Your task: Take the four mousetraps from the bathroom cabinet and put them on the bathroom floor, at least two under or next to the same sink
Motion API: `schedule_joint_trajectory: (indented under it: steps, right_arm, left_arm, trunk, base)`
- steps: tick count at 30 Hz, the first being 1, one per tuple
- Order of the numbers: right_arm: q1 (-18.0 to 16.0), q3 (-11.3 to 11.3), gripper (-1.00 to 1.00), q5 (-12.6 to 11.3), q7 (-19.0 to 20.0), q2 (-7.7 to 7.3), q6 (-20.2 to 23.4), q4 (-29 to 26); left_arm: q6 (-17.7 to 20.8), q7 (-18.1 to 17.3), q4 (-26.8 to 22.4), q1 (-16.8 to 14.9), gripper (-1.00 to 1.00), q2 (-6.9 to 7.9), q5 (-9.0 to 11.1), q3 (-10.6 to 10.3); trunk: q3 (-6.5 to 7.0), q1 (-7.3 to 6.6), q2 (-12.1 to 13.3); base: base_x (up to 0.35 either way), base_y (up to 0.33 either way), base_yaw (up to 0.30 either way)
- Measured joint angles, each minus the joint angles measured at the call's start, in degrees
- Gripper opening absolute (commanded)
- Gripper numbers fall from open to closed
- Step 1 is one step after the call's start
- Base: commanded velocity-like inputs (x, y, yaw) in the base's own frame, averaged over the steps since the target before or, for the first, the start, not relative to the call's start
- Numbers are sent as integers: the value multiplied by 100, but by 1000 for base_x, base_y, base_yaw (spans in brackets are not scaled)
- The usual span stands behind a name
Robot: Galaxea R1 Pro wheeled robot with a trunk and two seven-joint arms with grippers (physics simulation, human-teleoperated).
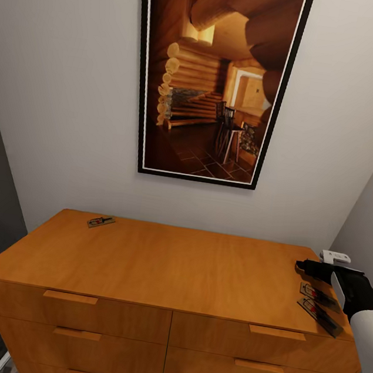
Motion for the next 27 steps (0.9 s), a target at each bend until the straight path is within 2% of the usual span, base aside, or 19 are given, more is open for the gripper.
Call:
schedule_joint_trajectory:
  steps: [1, 6, 7, 27]
  right_arm:
    - [0, 0, -100, -1, 2, -1, 0, 0]
    - [1, -1, -100, -56, 13, 0, 6, 8]
    - [0, -1, -100, 16, 5, -2, -3, -1]
    - [-1, -2, -100, 42, -4, 13, -8, -8]
  left_arm:
    - [0, 0, -1, 0, 100, 0, 0, 0]
    - [-1, 0, -1, -1, 100, 0, 0, -1]
    - [0, 0, -3, 0, 100, 0, 0, 0]
    - [0, 0, -4, 0, 100, 0, -1, 0]
  trunk:
    - [0, 0, 0]
    - [0, 0, 0]
    - [0, 0, 0]
    - [0, 0, 0]
  base:
    - [0, 0, 0]
    - [0, 0, 0]
    - [0, 0, 0]
    - [0, 0, 0]
